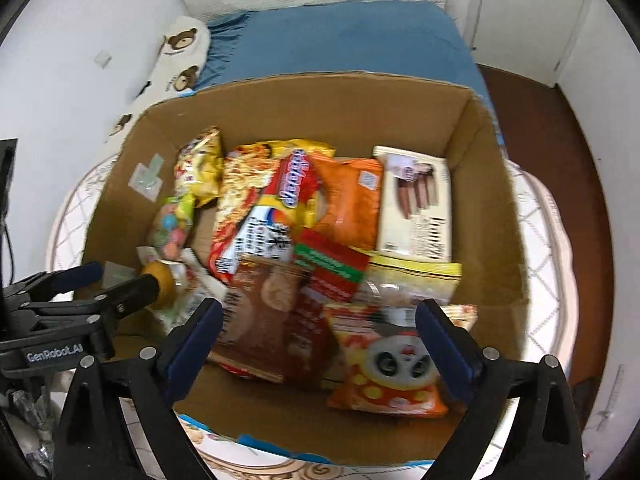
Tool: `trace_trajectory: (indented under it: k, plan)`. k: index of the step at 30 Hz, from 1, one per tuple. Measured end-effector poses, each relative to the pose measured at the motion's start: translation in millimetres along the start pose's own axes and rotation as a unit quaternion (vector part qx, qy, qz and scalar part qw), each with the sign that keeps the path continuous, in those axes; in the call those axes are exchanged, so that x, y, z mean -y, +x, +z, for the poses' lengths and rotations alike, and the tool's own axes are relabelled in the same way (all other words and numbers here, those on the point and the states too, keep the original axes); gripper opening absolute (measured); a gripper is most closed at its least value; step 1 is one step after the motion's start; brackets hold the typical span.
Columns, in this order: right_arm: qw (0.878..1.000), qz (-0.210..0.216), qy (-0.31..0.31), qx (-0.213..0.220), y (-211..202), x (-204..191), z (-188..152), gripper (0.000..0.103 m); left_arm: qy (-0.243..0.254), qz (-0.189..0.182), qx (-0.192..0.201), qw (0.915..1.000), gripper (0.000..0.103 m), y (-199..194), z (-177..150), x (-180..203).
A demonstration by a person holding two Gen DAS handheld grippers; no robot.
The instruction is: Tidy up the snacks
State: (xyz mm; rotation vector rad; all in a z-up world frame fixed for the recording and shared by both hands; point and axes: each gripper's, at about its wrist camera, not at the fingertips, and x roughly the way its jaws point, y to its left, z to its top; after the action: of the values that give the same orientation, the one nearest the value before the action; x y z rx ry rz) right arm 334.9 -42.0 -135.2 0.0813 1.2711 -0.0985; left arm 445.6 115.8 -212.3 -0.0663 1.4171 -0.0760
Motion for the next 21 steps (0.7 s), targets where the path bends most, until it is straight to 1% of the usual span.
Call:
trace_trajectory:
  k: [5, 10, 15, 18, 21]
  plan:
    - [1.0, -0.01, 0.011, 0.003, -6.7, 9.5, -6.6, 0.1, 0.008, 0.002, 0.009, 0.9999, 0.099, -7.6, -4.2, 9.3]
    - [1.0, -0.011, 0.013, 0.019, -23.2, 10.9, -18.2, 0.1, 0.017, 0.008, 0.033, 0.9993, 0.099, -25.9, -15.2, 18.7]
    - [0.998, -0.013, 0.012, 0.053, -54.8, 8.4, -37.5, 0.1, 0.013, 0.017, 0.063, 0.9977, 0.099, -51.8, -32.9, 25.7]
    - [0.997, -0.016, 0.01, 0.081, -82.1, 7.7, -52.9, 0.1, 0.006, 0.008, 0.093, 0.9956, 0.099, -74.7, -49.8, 27.7]
    - [0.994, -0.015, 0.011, 0.109, -110.4, 6.9, -69.3, 0.1, 0.005, 0.01, 0.12, 0.9927, 0.099, -97.4, -66.8, 31.1]
